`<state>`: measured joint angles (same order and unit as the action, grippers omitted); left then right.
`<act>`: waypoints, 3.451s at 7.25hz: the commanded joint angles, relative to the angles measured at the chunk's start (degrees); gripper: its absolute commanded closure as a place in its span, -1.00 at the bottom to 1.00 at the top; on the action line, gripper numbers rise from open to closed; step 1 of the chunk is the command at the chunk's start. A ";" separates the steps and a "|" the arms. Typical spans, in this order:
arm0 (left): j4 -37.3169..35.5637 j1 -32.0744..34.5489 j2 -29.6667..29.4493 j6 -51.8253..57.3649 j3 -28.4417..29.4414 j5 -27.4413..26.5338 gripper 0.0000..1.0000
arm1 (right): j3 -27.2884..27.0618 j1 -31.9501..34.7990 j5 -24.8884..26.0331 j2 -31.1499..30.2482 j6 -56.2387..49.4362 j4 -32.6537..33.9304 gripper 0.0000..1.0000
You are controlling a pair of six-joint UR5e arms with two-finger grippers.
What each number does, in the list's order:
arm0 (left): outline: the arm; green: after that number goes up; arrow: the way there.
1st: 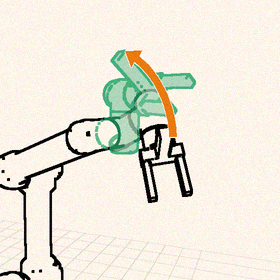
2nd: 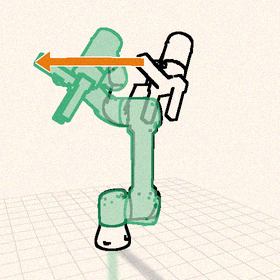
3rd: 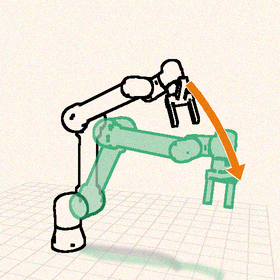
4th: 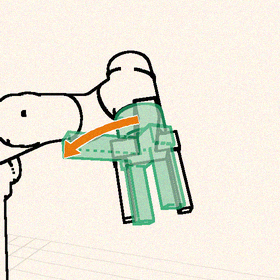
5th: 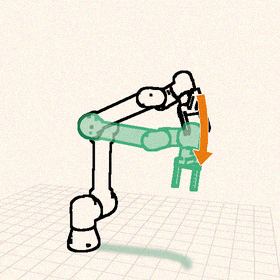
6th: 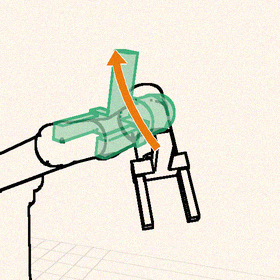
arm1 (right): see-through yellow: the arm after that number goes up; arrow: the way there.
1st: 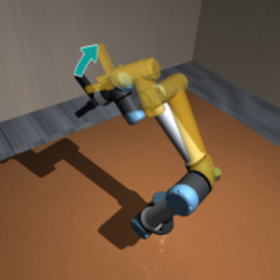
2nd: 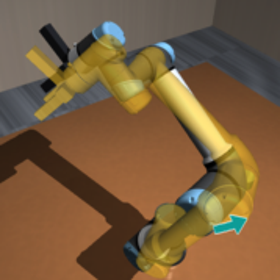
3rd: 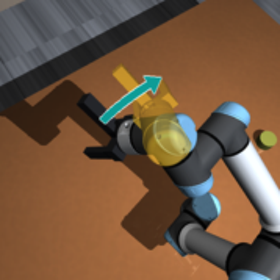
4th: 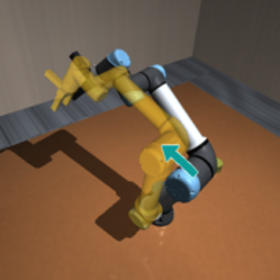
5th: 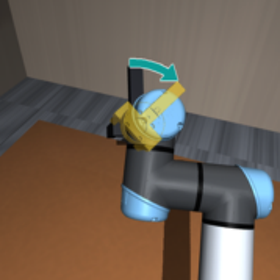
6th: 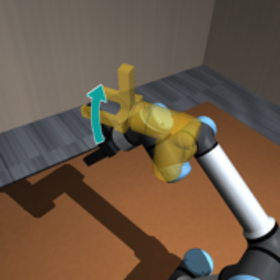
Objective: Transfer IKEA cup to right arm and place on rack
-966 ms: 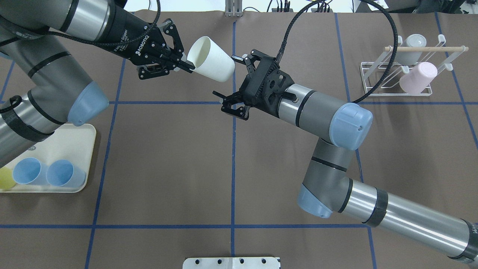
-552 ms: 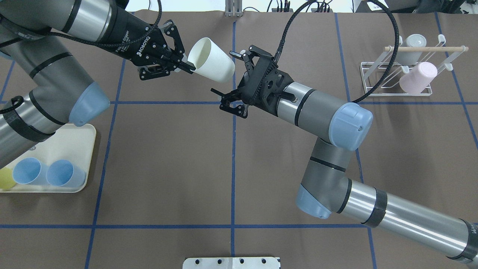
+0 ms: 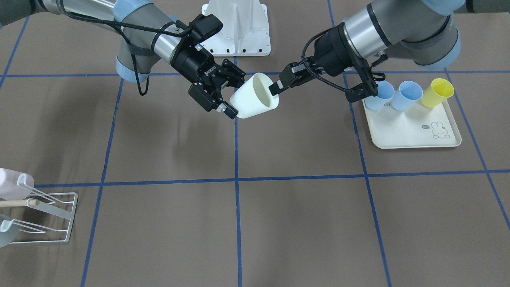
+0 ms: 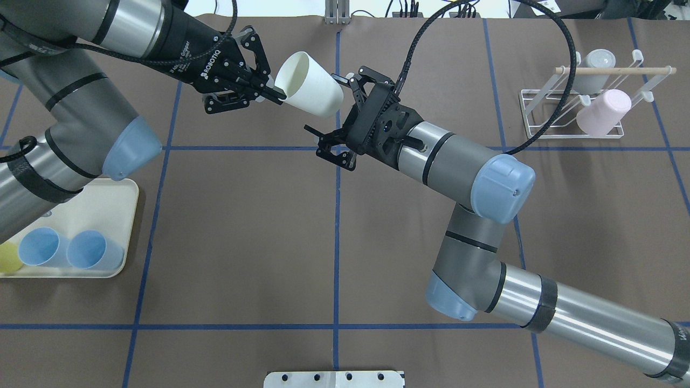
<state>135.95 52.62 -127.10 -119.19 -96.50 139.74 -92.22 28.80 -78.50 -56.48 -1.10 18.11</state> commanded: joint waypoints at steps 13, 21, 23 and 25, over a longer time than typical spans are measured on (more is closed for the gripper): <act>0.10 -0.15 0.01 0.80 0.18 0.00 0.29 | -0.77 -1.03 5.29 -0.83 -1.01 0.09 -0.30; -0.25 2.66 7.73 18.16 1.05 -0.35 -1.00 | -8.82 1.95 5.29 -3.11 2.06 27.58 0.36; -0.25 3.19 12.04 24.06 1.49 -2.35 -1.00 | -16.20 5.19 5.03 -3.82 1.02 51.03 0.78; -0.25 2.93 14.07 27.15 2.28 -4.13 -1.00 | -18.87 8.36 4.94 -4.60 -8.23 58.70 0.49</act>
<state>135.70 55.62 -114.20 -93.90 -94.83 136.53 -109.43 35.17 -73.62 -60.44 -2.93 71.77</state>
